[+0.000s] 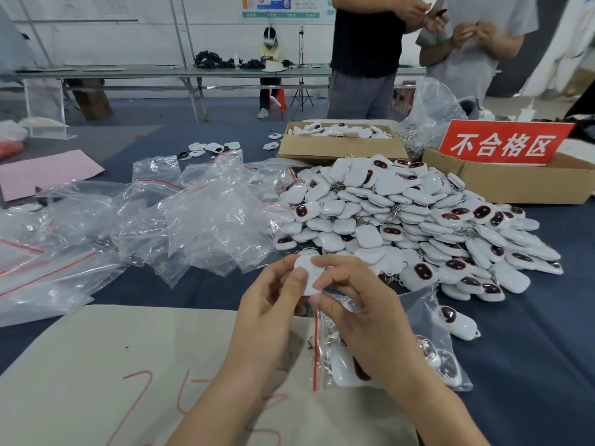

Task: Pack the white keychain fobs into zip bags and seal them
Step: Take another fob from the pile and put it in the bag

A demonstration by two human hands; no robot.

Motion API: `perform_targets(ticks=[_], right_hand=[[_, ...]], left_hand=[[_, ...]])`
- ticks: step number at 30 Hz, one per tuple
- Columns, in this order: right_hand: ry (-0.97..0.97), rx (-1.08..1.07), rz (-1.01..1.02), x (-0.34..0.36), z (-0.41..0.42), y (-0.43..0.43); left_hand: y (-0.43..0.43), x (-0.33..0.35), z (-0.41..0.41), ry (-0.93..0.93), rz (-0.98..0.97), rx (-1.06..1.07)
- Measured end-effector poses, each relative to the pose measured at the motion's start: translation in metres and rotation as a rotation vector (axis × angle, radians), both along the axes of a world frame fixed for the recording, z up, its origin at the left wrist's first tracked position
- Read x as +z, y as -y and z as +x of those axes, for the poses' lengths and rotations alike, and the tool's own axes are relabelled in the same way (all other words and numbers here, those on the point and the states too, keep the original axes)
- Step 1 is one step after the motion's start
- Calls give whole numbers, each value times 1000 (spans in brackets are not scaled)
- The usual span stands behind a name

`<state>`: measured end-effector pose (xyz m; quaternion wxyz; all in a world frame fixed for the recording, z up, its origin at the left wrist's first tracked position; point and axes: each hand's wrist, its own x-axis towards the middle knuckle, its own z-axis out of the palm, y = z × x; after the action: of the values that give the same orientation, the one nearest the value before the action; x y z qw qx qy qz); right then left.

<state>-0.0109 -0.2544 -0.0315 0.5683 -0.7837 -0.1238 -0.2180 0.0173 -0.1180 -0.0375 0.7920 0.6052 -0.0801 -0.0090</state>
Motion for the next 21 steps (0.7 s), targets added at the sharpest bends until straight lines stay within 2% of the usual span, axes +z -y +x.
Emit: perform_targets(ticks=[3,5,8,14,21], right_hand=[[-117,14,295,6,-1,-4],[-194,-85,372,8,0,-3],[-238,-67,451,9,1,1],[-238,16,480,9,-1,2],[-216,27,483,8,0,2]], left_hand=[[-2,1,-2,85,25,0],[2,1,-6,109,33,-20],[4,2,-9,118,73,-11],[-2,2,-4,155,194,129],[-4,1,-2,164,206,151]])
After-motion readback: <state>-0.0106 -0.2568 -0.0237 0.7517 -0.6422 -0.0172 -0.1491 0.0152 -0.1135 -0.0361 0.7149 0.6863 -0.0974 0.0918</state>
